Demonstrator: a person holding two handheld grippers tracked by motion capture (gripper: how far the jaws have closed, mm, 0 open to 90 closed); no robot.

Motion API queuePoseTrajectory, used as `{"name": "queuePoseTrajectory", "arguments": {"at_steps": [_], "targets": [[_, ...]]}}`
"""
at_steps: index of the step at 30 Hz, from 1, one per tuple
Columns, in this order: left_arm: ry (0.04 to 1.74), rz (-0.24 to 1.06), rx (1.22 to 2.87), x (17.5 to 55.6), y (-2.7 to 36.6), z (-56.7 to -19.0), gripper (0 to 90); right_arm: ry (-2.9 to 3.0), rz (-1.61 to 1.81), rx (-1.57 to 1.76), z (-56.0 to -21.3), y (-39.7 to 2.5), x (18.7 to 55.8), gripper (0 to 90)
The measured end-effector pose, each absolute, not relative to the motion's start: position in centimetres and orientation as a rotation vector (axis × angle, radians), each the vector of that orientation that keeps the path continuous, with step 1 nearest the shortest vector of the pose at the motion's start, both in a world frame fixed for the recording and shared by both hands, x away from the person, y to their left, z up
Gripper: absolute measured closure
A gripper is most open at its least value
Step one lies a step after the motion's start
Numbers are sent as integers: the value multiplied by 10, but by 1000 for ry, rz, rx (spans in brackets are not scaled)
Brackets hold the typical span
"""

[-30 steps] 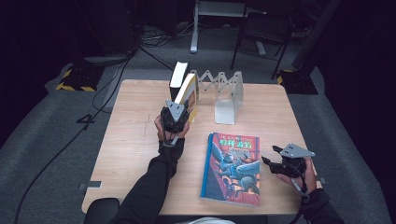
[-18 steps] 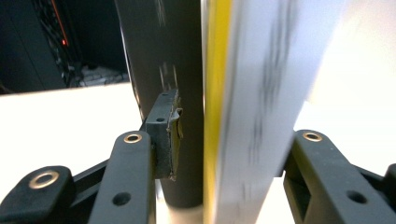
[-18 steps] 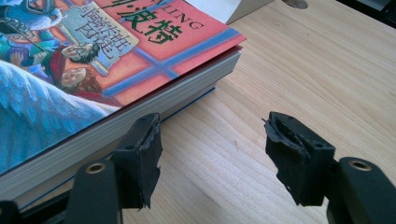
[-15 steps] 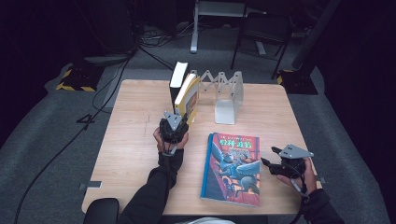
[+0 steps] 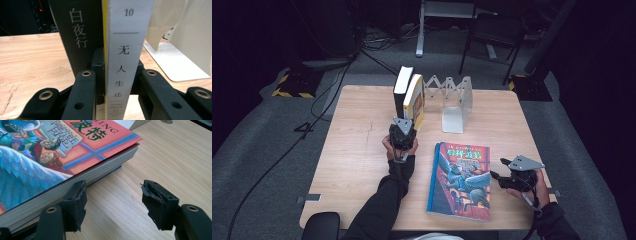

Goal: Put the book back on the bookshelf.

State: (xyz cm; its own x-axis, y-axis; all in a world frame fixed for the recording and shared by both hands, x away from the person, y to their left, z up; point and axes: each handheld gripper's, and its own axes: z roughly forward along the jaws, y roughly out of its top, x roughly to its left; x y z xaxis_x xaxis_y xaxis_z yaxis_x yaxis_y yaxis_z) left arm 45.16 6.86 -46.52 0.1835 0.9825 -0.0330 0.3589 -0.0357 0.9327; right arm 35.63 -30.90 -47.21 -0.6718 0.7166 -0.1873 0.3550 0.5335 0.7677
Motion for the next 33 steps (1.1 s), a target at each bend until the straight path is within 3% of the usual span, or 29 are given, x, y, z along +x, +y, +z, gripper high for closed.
{"name": "queuePoseTrajectory", "arguments": {"at_steps": [7, 16, 19, 23, 28, 31, 33], "targets": [[1269, 944, 1616, 458, 56, -467, 744, 2287, 987, 869, -472, -310, 356, 364], [1275, 915, 1599, 466, 57, -466, 720, 2297, 985, 862, -473, -309, 356, 363], [1269, 871, 1598, 464, 59, -468, 672, 2298, 987, 868, -473, -309, 356, 363], [1250, 784, 1591, 450, 68, -471, 545, 2296, 988, 869, -473, -310, 356, 363], [1185, 751, 1621, 431, 74, -472, 505, 2301, 980, 865, -473, -308, 356, 363], [1150, 755, 1632, 421, 78, -472, 513, 2306, 974, 858, -473, -307, 355, 363], [1147, 750, 1630, 419, 79, -472, 567, 2305, 975, 858, -473, -307, 355, 363]]}}
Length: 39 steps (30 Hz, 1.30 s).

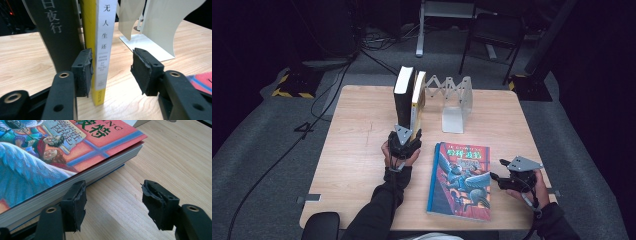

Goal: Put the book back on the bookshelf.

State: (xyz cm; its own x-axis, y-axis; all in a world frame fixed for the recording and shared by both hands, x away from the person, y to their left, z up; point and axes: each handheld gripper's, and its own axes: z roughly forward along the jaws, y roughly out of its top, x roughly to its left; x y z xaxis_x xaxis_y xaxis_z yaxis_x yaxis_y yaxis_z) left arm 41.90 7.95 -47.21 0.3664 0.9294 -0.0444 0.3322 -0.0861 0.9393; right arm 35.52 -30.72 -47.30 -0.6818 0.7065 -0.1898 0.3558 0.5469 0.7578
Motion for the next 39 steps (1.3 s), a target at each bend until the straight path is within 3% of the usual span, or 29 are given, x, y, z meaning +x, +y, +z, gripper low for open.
{"name": "queuePoseTrajectory", "arguments": {"at_steps": [10, 39], "targets": [[1126, 727, 1685, 419, 80, -477, 728, 2306, 980, 845, -473, -308, 354, 363], [1116, 768, 1746, 466, 78, -472, 780, 2308, 988, 856, -474, -308, 356, 358]]}}
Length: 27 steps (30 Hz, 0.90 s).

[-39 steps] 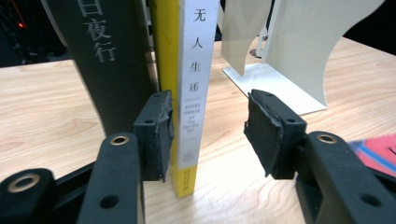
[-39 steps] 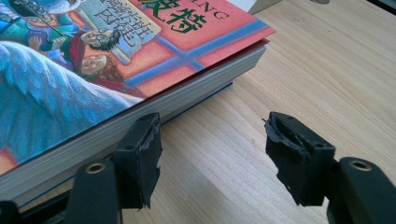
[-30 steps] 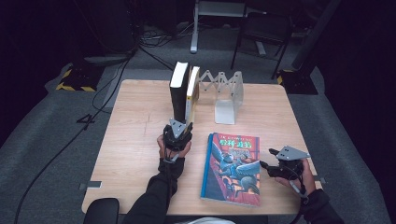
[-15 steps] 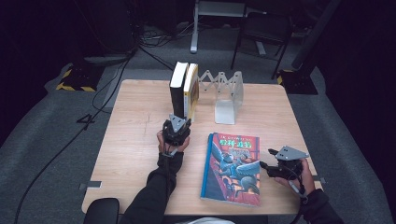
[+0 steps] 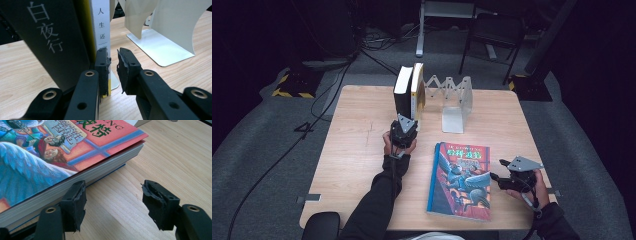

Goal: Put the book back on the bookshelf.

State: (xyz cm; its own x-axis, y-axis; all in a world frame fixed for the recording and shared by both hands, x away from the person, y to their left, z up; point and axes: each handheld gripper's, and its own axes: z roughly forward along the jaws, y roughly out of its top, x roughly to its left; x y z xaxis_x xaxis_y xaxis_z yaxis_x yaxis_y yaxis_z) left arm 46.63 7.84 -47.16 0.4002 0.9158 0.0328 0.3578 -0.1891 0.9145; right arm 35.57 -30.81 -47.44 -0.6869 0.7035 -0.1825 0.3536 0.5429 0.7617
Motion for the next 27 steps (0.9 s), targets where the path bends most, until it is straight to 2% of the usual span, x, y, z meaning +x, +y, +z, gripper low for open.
{"name": "queuePoseTrajectory", "arguments": {"at_steps": [6, 14, 16, 20, 27], "targets": [[1098, 778, 1791, 474, 77, -470, 781, 2313, 1006, 857, -475, -309, 355, 363], [1088, 735, 1823, 475, 81, -464, 741, 2326, 1012, 854, -476, -309, 355, 351], [1076, 689, 1824, 471, 81, -462, 736, 2328, 999, 844, -476, -309, 354, 353], [988, 680, 1886, 458, 73, -459, 722, 2321, 996, 845, -475, -309, 353, 351], [788, 574, 2028, 434, 69, -450, 675, 2294, 988, 863, -471, -311, 349, 354]]}}
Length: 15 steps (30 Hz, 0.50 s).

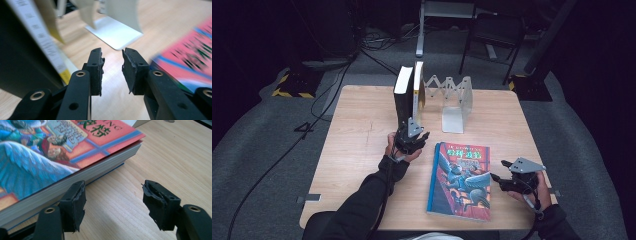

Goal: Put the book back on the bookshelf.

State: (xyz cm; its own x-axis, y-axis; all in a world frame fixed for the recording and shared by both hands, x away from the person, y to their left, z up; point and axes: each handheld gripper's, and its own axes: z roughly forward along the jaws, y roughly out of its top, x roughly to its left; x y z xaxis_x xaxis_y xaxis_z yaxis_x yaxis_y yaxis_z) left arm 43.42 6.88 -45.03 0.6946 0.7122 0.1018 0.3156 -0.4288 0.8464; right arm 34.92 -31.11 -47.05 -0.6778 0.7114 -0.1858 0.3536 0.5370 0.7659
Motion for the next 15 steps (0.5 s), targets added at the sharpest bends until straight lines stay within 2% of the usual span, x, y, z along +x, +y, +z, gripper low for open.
{"name": "queuePoseTrajectory", "arguments": {"at_steps": [5, 8, 15], "targets": [[679, 503, 2087, 416, 73, -447, 588, 2257, 1077, 878, -459, -310, 343, 359], [601, 466, 2141, 402, 75, -450, 567, 2263, 1099, 854, -454, -308, 337, 359], [399, 396, 2306, 371, 83, -462, 409, 2269, 1155, 827, -451, -306, 325, 361]]}}
